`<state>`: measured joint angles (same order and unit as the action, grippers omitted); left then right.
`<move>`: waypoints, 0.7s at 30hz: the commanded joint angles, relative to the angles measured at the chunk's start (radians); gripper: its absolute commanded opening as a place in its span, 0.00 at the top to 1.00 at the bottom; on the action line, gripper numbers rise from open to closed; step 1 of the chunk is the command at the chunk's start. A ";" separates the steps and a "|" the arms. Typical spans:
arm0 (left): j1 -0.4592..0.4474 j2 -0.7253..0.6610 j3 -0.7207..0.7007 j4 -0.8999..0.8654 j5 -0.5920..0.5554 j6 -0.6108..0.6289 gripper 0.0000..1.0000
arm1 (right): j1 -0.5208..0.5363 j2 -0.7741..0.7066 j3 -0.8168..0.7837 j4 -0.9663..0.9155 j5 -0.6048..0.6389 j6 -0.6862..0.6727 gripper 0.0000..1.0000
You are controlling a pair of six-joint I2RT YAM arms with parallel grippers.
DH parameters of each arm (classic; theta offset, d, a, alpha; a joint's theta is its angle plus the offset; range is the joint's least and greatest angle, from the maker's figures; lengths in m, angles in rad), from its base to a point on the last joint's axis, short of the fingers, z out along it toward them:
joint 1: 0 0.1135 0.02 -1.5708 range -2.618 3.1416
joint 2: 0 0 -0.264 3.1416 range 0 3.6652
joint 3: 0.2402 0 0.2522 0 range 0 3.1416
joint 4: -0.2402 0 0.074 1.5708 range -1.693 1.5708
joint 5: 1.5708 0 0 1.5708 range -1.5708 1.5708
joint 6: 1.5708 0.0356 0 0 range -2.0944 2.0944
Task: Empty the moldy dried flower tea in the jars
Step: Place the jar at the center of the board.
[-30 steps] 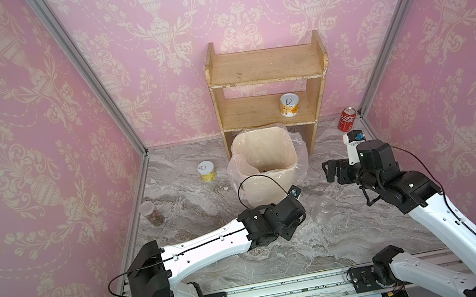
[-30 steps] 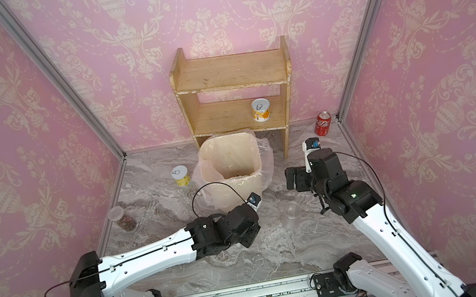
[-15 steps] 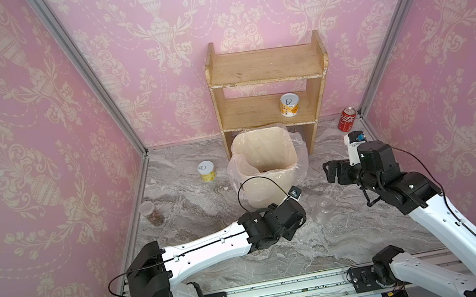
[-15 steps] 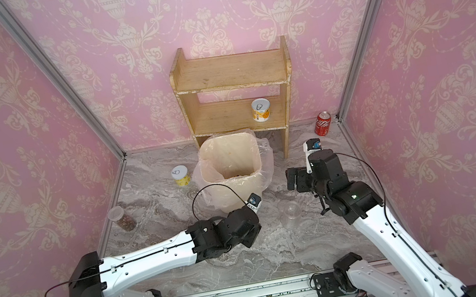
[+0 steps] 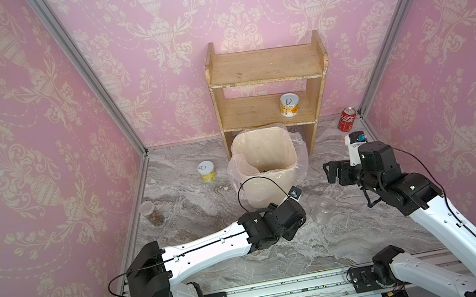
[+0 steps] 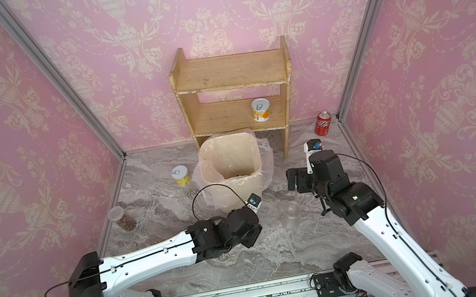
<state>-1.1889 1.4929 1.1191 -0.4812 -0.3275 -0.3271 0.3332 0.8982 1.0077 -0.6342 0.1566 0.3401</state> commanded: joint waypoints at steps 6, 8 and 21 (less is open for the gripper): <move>-0.009 -0.029 -0.011 -0.047 0.007 0.016 0.20 | -0.006 -0.028 -0.014 0.003 0.007 0.007 0.00; -0.010 -0.041 -0.006 -0.047 0.008 0.014 0.17 | -0.006 -0.030 -0.012 0.003 0.008 0.007 0.00; -0.010 -0.236 0.059 -0.072 -0.076 0.048 0.02 | -0.008 -0.054 -0.013 0.021 -0.045 -0.029 0.00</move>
<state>-1.1900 1.3167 1.1301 -0.5236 -0.3428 -0.3122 0.3332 0.8642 1.0039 -0.6334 0.1421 0.3359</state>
